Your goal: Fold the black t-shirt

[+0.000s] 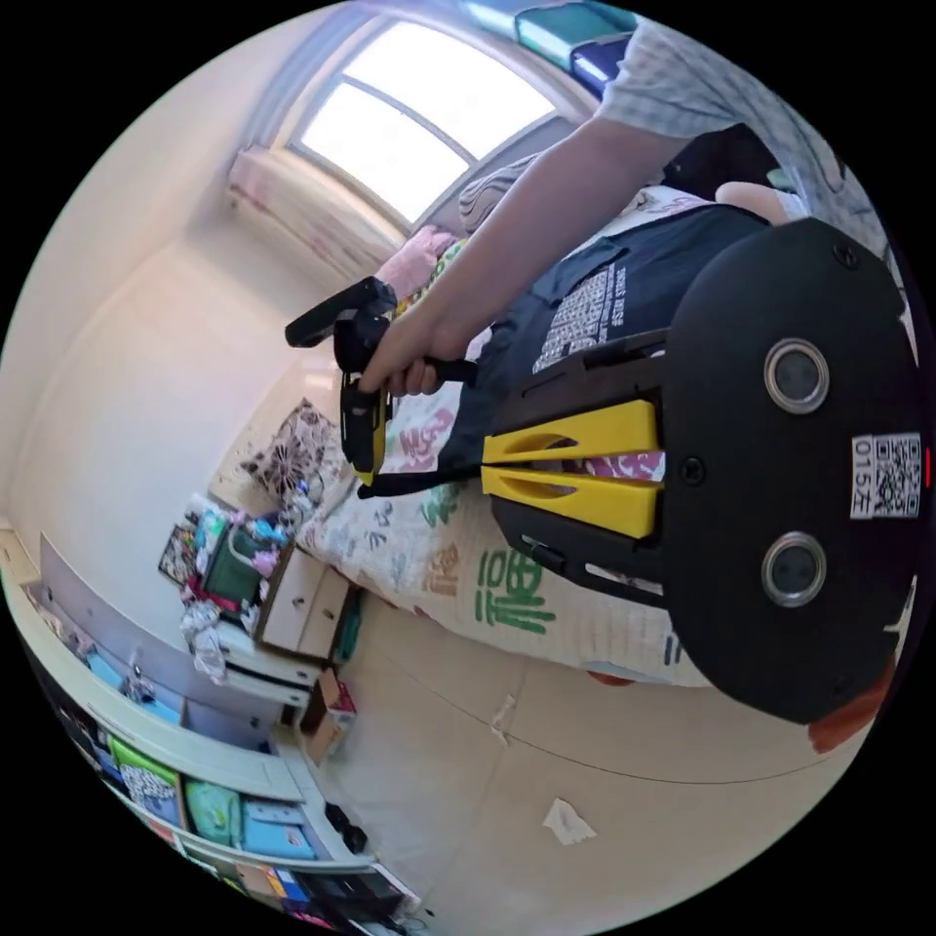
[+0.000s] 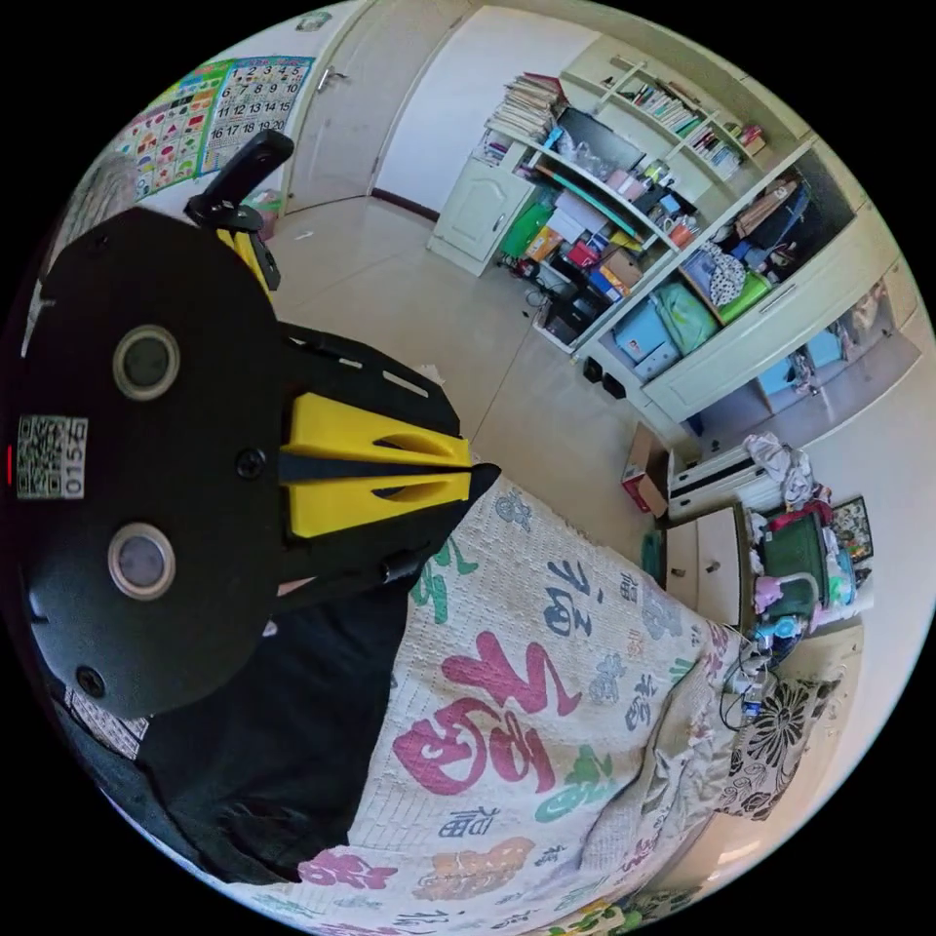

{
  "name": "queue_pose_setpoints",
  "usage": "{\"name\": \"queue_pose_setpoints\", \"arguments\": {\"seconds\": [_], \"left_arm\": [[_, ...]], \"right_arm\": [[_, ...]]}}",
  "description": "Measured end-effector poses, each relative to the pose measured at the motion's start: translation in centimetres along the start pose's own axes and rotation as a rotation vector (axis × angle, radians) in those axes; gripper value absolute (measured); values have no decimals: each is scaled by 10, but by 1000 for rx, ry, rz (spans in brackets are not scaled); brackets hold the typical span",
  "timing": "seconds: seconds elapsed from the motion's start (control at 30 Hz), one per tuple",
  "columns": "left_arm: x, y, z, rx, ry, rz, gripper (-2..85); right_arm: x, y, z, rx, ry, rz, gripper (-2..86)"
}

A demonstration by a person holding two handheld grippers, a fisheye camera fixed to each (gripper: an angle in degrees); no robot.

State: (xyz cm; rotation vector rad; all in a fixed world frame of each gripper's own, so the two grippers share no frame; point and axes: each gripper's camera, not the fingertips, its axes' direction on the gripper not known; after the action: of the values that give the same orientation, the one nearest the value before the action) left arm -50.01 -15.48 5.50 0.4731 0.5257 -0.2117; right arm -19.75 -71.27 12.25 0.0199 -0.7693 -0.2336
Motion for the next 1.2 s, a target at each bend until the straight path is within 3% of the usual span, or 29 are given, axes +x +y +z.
{"name": "queue_pose_setpoints", "arguments": {"seconds": [0.2, 0.4, 0.57, 0.83, 0.97, 1.07, 1.2], "left_arm": [[81, -12, 51, -195, 157, 314, -8], [139, 3, 136, -512, 169, 532, -8], [162, 8, 165, -606, 189, 604, -7], [174, 5, 191, -684, 272, 637, 41], [160, -24, 166, -454, 350, 503, 58], [151, -31, 183, -431, 210, 397, 56], [149, -22, 233, -598, -17, 370, 47]], "right_arm": [[92, 92, -97, 125, 22, 118, 0], [169, 175, -94, 50, 97, 287, 1], [190, 205, -102, 87, 83, 313, 3], [211, 230, -122, -12, 143, 271, 49], [202, 223, -148, 21, 263, 158, 81], [191, 201, -140, -16, 288, 82, 71], [204, 193, -111, -159, 337, 92, 10]]}}
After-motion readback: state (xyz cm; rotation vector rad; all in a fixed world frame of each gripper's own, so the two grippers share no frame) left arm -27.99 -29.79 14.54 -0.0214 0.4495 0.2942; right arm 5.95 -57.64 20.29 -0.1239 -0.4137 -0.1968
